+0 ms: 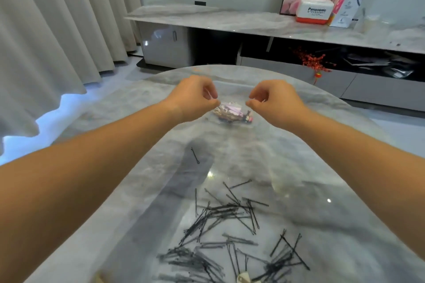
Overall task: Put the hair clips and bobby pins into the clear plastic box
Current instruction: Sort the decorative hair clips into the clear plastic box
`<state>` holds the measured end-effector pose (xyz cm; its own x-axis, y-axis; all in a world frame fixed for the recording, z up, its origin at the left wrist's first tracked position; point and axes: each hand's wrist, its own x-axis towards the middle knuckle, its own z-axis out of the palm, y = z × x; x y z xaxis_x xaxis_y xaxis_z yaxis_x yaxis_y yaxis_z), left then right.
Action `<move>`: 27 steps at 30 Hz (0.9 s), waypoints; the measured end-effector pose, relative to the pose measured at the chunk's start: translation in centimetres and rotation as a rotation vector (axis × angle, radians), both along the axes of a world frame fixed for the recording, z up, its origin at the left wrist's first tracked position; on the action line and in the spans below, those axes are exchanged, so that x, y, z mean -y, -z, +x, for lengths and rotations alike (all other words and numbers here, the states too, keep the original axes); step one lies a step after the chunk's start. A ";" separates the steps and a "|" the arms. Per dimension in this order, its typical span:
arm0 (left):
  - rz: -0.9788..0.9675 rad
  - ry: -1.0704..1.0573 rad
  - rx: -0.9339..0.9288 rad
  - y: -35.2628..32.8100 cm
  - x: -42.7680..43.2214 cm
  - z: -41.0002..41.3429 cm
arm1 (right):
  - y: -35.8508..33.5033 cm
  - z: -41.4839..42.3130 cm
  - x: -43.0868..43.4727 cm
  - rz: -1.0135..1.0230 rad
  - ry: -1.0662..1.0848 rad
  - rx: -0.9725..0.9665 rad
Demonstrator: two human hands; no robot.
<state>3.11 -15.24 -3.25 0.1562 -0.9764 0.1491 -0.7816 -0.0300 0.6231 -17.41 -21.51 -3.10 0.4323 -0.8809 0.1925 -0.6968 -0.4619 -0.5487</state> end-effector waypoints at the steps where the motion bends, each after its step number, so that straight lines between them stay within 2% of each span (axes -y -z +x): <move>1: 0.082 0.029 0.003 0.0 -1.8 0.1 | -0.2 -0.9 -1.8 0.057 -0.041 -0.039; 5: 0.500 0.224 0.125 1.1 -10.3 0.9 | -0.4 -4.1 -10.9 0.289 -0.284 -0.336; 9: 0.865 0.379 0.091 2.7 -18.6 1.4 | 0.8 -6.4 -19.7 0.392 -0.443 -0.605; 12: 0.880 0.376 0.238 2.7 -22.2 1.7 | 1.8 -7.2 -23.2 0.406 -0.412 -0.623; 17: 0.875 0.402 0.455 2.2 -25.4 2.2 | 3.5 -7.2 -26.1 0.316 -0.352 -0.716; 20: 0.812 0.369 0.575 3.0 -26.4 2.1 | 4.4 -7.2 -26.7 0.326 -0.264 -0.627; 23: 0.815 0.338 0.547 3.1 -26.8 2.1 | 4.8 -7.5 -26.5 0.449 -0.198 -0.466; 27: 0.756 0.329 0.462 3.1 -26.9 2.0 | 4.7 -8.1 -26.2 0.522 -0.154 -0.385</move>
